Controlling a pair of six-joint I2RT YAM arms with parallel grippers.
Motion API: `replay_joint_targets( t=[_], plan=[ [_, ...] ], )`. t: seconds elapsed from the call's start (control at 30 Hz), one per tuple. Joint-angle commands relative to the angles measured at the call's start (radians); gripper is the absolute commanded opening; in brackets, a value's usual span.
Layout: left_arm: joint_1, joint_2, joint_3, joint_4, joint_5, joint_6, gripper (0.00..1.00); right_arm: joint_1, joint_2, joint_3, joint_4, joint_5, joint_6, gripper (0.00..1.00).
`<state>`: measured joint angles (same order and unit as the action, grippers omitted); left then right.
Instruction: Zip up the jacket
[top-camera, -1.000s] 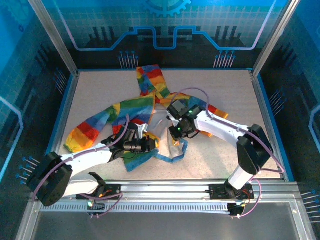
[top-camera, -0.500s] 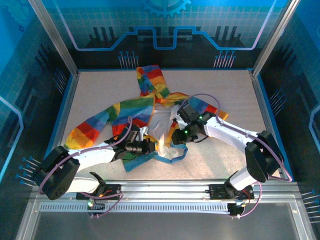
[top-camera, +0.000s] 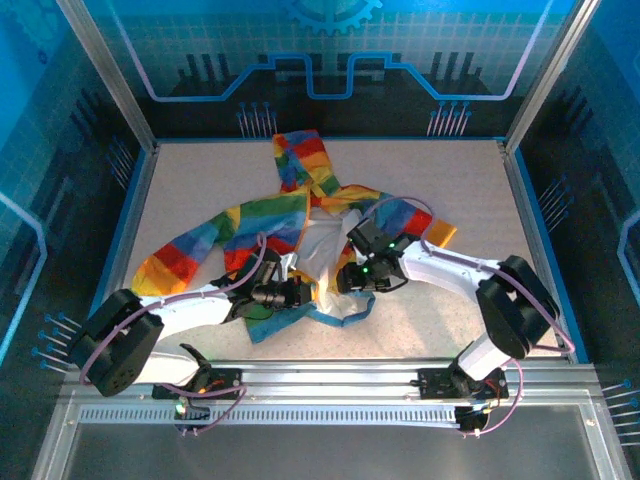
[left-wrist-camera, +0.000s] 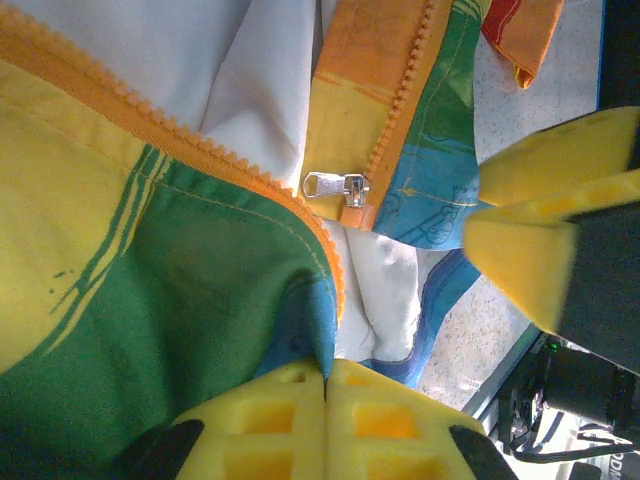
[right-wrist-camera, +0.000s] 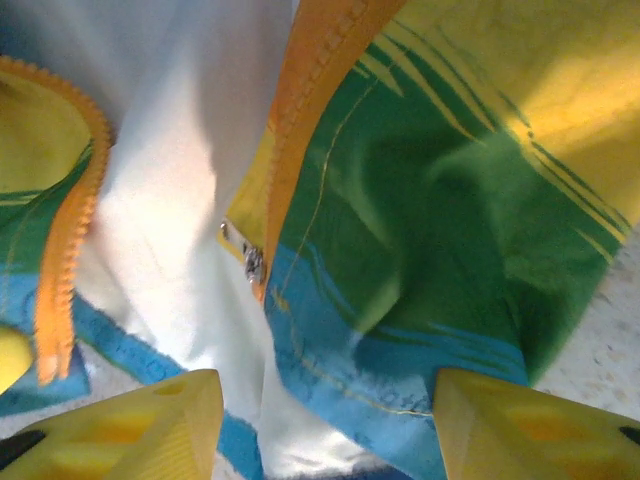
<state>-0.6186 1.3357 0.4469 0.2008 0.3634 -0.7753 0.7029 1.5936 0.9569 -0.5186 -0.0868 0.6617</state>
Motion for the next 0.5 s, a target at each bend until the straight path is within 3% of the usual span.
replay_joint_targets(
  t=[0.0,0.1,0.33,0.47],
  plan=[
    [-0.006,-0.004,-0.005,0.013,0.019,0.021,0.00,0.020,0.064,0.016,0.049,-0.009,0.033,0.58],
    [-0.007,-0.016,-0.009,0.009,0.016,0.022,0.00,0.026,0.099,0.026,0.069,-0.022,0.031,0.54],
    [-0.006,-0.060,-0.019,-0.005,0.011,0.021,0.00,0.028,0.053,0.030,0.077,-0.031,-0.040,0.08],
    [-0.005,-0.095,0.001,-0.028,0.014,0.030,0.00,-0.007,-0.025,-0.014,0.094,-0.099,-0.117,0.03]
  ],
)
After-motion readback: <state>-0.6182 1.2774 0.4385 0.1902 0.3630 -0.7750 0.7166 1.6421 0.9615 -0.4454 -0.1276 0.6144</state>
